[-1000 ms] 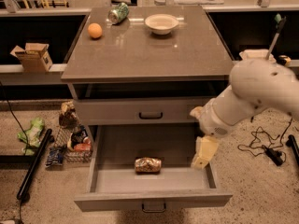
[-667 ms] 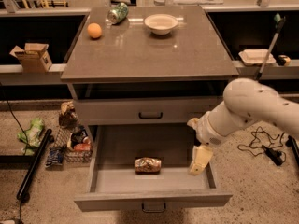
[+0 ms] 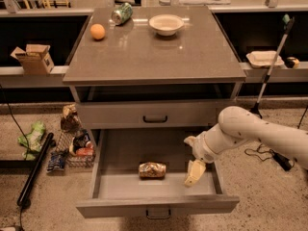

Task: Pick orange can from middle drawer and place on counter

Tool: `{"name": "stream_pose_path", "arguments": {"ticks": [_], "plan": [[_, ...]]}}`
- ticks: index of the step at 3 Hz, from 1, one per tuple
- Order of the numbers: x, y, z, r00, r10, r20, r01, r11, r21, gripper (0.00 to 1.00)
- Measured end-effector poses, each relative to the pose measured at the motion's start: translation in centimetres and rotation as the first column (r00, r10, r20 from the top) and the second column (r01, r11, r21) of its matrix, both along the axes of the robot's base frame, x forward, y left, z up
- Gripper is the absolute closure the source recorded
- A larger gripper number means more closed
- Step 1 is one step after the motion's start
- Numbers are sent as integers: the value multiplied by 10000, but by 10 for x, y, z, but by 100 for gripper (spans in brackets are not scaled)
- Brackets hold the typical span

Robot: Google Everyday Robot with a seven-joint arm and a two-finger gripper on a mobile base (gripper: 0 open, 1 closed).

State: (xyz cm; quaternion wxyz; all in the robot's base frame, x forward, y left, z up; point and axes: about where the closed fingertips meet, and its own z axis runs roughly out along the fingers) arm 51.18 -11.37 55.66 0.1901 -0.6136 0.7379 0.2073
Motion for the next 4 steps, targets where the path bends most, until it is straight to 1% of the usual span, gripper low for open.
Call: {"name": "stream_pose_path", "arguments": {"ticks": [1,2,3,4], "plan": [[0,0,0,10000,0,0,0,10000,0,0],[12,8,-17,9999,165,38,-166,9998,95,0],[30,28,-51,9992,390,100,-393,9987,330,0],[44,45,-88,9994,336,119,-343,9975,623,0]]}}
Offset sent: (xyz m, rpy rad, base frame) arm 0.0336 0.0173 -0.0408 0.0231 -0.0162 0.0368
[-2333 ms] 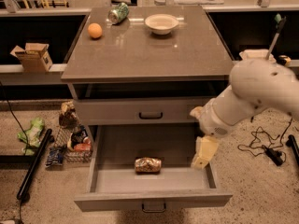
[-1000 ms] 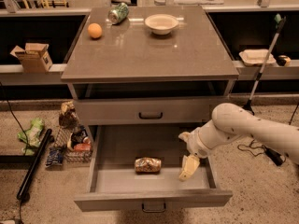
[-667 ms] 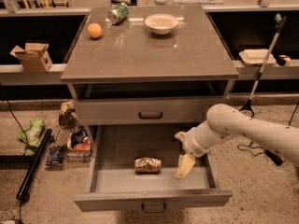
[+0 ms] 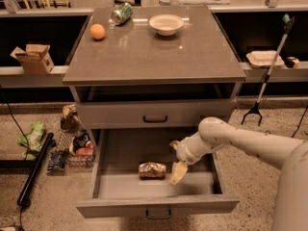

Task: Pick orange can from middle drawer and place on counter

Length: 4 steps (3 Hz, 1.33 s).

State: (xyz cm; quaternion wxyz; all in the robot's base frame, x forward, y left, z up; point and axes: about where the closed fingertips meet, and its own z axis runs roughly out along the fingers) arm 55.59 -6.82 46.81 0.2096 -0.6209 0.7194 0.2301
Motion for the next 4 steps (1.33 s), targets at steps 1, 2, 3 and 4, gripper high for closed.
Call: {"name": "stream_pose_path", "arguments": {"ticks": [1,2,3,4], "plan": [[10,16,-30,10000,-51,-56,52,9996,275,0],[14,35,-51,9999,50,-87,-46,9985,552,0],[20,50,-66,10000,55,-18,-53,9965,835,0],[24,60,-79,10000,41,-24,-38,9958,911,18]]}}
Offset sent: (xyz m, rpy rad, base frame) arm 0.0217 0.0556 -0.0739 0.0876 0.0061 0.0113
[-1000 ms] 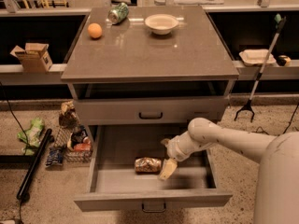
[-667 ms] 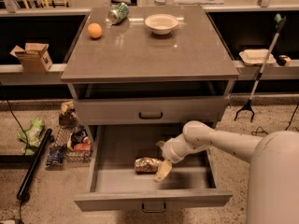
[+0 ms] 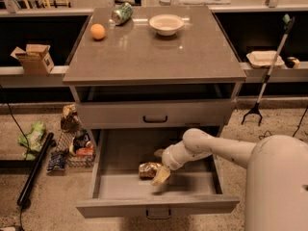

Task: Pick orange can from middle drawer and place on counter

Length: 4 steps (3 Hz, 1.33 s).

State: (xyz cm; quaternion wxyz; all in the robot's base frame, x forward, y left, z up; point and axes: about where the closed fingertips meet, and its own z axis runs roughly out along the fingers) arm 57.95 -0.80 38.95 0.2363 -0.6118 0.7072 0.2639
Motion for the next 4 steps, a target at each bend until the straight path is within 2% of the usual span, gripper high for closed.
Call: {"name": "stream_pose_path", "arguments": {"ticks": [3,4], "plan": [[-2,17,-26,9989,310,-360,-309,9995,27,87],[-2,19,-25,9984,404,-402,-404,9992,22,100]]}}
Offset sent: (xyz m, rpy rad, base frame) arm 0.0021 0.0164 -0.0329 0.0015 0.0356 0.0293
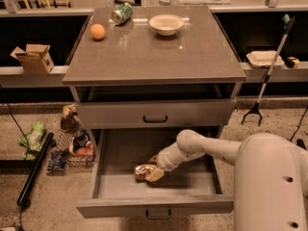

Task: Pick orange can from middle drawer and place on counter

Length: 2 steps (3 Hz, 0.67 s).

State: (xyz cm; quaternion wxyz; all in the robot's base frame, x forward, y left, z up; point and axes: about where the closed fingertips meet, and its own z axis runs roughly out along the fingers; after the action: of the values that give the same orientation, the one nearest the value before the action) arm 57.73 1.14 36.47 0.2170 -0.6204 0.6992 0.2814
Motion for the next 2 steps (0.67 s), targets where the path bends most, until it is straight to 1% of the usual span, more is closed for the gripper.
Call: {"name": "stream_pose_path", "arguments": {"ticks": [1,2], "plan": [[-1,0,3,9999,129,-2,-129,9997,198,100],[-8,-19,44,9978,292,588,-327,9977,586,100]]}}
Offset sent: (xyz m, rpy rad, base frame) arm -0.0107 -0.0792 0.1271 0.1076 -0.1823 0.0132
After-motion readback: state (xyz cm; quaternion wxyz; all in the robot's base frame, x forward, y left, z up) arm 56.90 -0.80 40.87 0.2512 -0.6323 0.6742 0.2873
